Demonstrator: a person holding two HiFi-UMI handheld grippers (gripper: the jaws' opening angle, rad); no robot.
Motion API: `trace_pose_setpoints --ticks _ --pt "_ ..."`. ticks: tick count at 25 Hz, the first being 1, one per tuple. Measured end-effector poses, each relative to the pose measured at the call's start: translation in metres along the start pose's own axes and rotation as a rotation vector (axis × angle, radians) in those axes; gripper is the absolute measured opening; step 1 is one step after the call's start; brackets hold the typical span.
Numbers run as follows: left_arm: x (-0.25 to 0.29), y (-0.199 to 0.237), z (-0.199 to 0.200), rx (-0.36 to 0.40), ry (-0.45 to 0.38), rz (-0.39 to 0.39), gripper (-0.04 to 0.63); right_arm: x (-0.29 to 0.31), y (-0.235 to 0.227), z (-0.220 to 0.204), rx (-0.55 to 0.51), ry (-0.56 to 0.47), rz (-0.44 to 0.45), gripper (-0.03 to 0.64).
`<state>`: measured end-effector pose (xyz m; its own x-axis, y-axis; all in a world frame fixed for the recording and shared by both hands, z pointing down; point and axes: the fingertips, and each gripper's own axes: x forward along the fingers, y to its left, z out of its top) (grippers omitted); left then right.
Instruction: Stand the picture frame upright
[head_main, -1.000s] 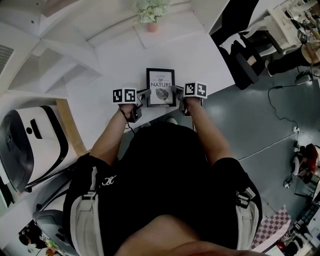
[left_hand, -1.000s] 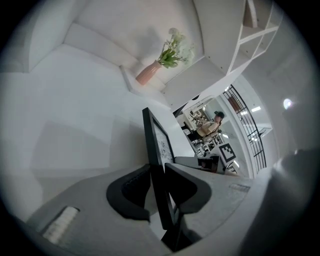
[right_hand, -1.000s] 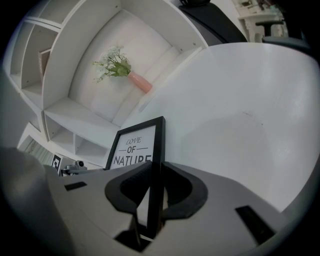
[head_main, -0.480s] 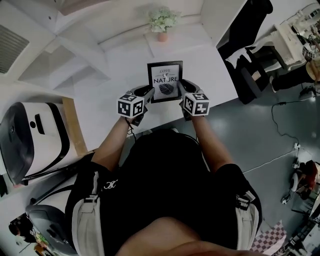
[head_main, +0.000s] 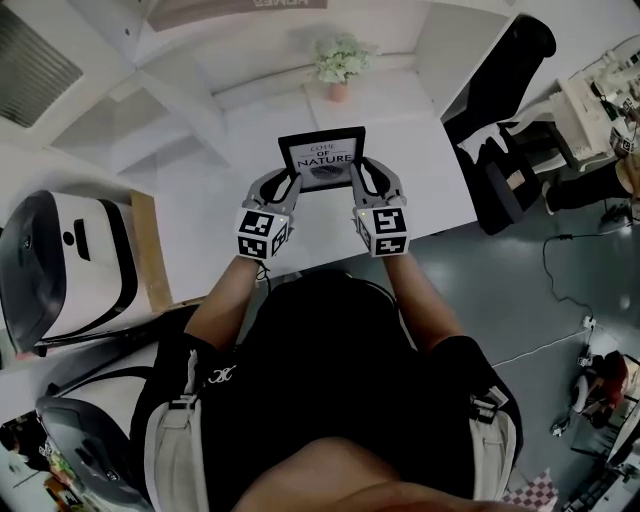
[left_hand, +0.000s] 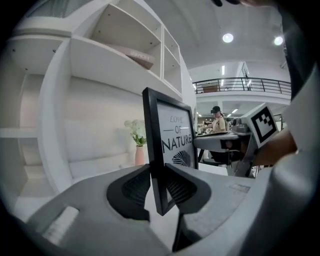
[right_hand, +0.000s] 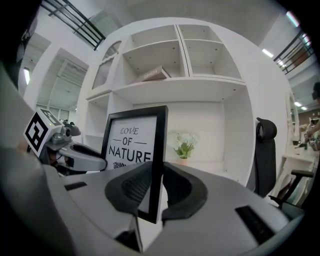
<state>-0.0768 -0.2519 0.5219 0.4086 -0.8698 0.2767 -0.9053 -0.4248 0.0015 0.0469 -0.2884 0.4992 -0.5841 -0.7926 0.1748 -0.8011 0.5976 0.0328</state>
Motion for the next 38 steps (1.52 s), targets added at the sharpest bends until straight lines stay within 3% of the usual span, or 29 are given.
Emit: trace_pose_setpoints --ticks 7,21,28,38 --pt "-0.031 0.033 -0.007 0.000 0.003 0.117 0.098 0.027 0.039 0.005 -0.001 -0.005 0.113 0.071" --pt "-0.139 0.139 -0.052 -0.058 0.043 0.386 0.098 0.102 0.187 0.006 -0.033 0.031 0.397 0.071" --pt "-0.157 0.177 -0.070 -0.079 0.069 0.414 0.098 0.129 0.226 0.000 -0.042 0.068 0.436 0.071" --pt "-0.141 0.230 -0.101 -0.094 0.137 0.342 0.098 0.165 0.246 -0.026 -0.022 0.153 0.374 0.067"
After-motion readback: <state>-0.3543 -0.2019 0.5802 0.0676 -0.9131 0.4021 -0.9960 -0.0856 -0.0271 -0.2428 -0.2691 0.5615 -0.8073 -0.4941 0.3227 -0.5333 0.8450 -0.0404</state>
